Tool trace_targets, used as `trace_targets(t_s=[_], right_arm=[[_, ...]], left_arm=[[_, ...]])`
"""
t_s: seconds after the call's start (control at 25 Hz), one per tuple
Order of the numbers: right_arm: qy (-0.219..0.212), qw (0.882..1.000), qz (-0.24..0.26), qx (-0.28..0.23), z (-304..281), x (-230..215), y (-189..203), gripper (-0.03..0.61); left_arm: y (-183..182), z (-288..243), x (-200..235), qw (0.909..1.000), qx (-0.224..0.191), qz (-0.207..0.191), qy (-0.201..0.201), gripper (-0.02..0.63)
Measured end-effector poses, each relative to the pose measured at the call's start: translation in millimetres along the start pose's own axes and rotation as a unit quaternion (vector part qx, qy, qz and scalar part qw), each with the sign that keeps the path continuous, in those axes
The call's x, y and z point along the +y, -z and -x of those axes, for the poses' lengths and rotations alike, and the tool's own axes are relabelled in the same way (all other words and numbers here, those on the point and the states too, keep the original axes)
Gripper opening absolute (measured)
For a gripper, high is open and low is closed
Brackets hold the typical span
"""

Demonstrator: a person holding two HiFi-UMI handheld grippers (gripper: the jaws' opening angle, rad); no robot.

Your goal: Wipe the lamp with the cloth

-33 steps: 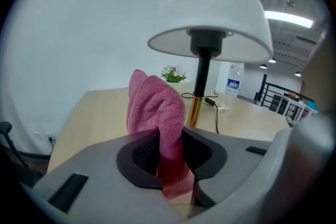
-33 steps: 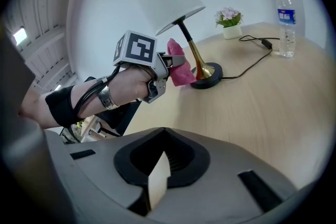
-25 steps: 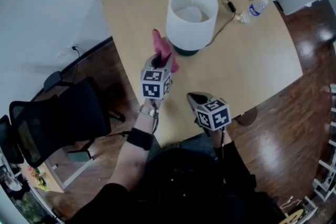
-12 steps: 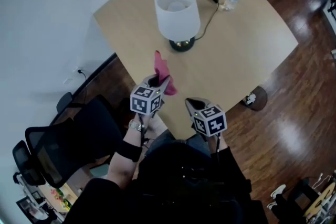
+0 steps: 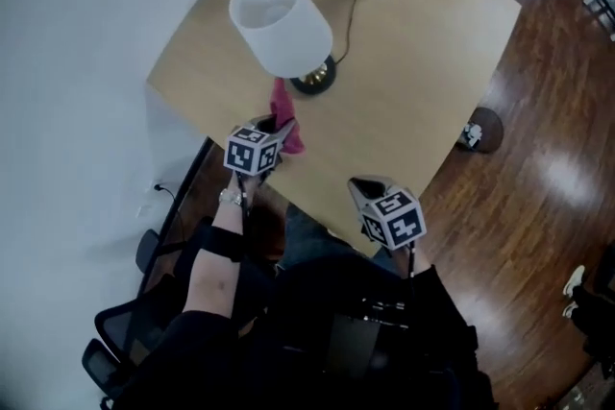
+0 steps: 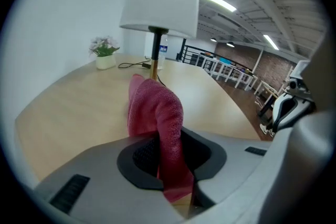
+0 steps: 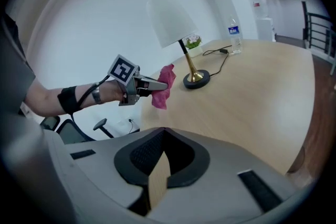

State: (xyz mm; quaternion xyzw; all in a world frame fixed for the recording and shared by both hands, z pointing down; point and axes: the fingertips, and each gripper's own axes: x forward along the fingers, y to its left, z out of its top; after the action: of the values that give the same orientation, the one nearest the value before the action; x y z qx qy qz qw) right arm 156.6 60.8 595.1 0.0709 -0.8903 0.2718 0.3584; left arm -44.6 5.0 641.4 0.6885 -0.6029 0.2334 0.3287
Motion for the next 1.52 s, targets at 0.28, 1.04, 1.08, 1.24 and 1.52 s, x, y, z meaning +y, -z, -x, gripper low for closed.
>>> trace_targets(t_s=[0.28, 1.04, 1.08, 1.24, 1.52], right_arm=[[0.082, 0.994, -0.063, -0.041, -59, 14, -46, 0.005], [0.169, 0.969, -0.166, -0.072, -74, 31, -48, 0.005], [0.168, 0.969, -0.169, -0.071, -75, 30, -48, 0.005], [0.165, 0.969, -0.172, -0.066, -78, 28, -47, 0.005], [0.160, 0.972, -0.161, -0.061, -79, 24, -57, 0.005]], left_arm=[[-50, -35, 75, 0.9918, 0.018, -0.093, 0.086, 0.095], [-104, -123, 89, 0.9615, 0.016, -0.195, 0.193, 0.097], [-105, -124, 90, 0.9635, 0.015, -0.186, 0.192, 0.097], [-104, -125, 91, 0.9631, 0.017, -0.187, 0.193, 0.097], [-104, -121, 91, 0.9697, -0.002, -0.175, 0.170, 0.097]])
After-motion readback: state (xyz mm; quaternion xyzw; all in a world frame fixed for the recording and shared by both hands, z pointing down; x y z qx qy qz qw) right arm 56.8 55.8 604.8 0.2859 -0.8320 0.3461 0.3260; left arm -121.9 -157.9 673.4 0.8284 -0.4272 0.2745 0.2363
